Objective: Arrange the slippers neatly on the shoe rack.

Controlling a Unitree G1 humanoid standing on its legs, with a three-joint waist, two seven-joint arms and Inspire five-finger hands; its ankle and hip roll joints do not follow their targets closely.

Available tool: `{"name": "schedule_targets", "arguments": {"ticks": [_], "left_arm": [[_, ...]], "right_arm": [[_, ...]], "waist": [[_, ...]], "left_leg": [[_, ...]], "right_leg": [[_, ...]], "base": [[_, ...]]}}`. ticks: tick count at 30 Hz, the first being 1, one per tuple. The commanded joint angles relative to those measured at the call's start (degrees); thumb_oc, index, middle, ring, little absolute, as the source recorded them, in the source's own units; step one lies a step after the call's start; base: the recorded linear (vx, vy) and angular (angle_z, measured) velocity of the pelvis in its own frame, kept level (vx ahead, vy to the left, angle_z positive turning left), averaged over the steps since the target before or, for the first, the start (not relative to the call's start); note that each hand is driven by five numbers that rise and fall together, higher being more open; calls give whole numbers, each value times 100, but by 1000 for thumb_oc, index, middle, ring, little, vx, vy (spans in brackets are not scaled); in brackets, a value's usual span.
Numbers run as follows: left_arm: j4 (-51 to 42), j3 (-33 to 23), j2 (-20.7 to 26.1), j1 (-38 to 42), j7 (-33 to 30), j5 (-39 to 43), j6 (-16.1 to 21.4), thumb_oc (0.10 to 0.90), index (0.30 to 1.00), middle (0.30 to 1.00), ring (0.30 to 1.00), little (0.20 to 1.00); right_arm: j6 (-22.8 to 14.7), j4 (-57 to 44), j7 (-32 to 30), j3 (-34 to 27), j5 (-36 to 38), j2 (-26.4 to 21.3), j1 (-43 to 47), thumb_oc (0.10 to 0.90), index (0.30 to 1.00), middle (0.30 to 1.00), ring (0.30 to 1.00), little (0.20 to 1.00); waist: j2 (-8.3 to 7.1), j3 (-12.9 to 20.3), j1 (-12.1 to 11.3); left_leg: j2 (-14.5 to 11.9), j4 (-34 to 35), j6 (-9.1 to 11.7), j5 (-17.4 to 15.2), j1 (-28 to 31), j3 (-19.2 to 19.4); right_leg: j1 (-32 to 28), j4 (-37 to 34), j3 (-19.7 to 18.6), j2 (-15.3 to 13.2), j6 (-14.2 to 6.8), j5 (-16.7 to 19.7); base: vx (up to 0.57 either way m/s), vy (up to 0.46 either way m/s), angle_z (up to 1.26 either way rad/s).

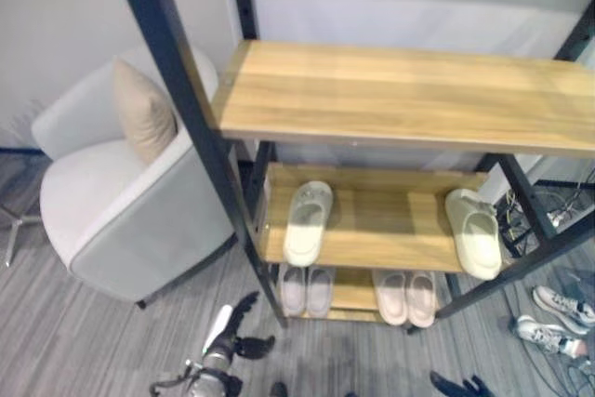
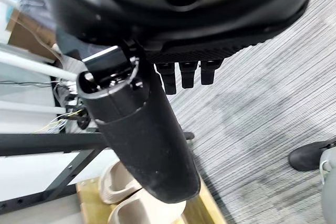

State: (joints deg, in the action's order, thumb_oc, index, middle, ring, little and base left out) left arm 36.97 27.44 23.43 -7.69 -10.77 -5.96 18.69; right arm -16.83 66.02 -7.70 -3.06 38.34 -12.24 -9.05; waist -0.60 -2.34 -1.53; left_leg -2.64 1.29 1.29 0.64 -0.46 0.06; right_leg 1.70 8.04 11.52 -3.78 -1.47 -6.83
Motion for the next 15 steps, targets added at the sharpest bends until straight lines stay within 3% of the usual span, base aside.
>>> {"name": "schedule_targets", "arguments": {"ticks": [1, 7, 9, 11, 13, 15], "left_arm": [[-1011, -131, 32, 175, 618, 395, 422, 800, 900, 900, 900, 900], [-2406, 381, 418, 683, 1371, 277, 408, 800, 900, 900, 900, 900], [-2831, 547, 530, 894, 1704, 132, 325, 800, 900, 900, 900, 900], [-2976, 687, 468, 941, 1998, 305, 208, 800, 900, 900, 900, 900], [-3098, 791, 360, 918, 2287, 515, 78, 800, 900, 900, 900, 900], [-3009, 976, 168, 1065, 2508, 769, -112, 800, 900, 900, 900, 900]], "right_arm": [[-188, -55, 90, -150, 40, -301, 135, 800, 900, 900, 900, 900], [-154, -124, 29, -152, 51, -239, 196, 800, 900, 900, 900, 900], [-71, -224, 62, -48, -249, -304, 225, 800, 900, 900, 900, 900], [-9, -298, 82, -13, -371, -382, 265, 800, 900, 900, 900, 900], [68, -372, 168, 50, -477, -456, 353, 800, 900, 900, 900, 900], [121, -451, 166, 86, -523, -509, 473, 800, 900, 900, 900, 900]], "waist": [[150, 88, -49], [189, -143, 33], [99, -250, 98], [68, -268, 154], [176, -253, 184], [263, -252, 247]], "left_leg": [[-218, 356, 208, -40, 303, -171], [-273, -50, 445, 95, -63, -133], [9, -731, 424, -196, -273, -63], [295, -999, 309, -517, -331, 4], [497, -734, 84, -744, -151, 66], [638, -565, -69, -756, -104, -29]], "right_leg": [[-148, -265, -110, -62, -415, 51], [-327, -603, 75, -46, -329, 69], [-298, -599, 72, -153, -325, 176], [-244, -568, 4, -183, -360, 199], [-112, -415, -150, -86, -404, 161], [125, -67, -389, -17, -450, 181]], "base": [[-34, -102, -5], [-105, -94, 18], [-158, -40, 31], [-79, 23, -2], [-47, 92, -13], [-2, 137, -49]]}}
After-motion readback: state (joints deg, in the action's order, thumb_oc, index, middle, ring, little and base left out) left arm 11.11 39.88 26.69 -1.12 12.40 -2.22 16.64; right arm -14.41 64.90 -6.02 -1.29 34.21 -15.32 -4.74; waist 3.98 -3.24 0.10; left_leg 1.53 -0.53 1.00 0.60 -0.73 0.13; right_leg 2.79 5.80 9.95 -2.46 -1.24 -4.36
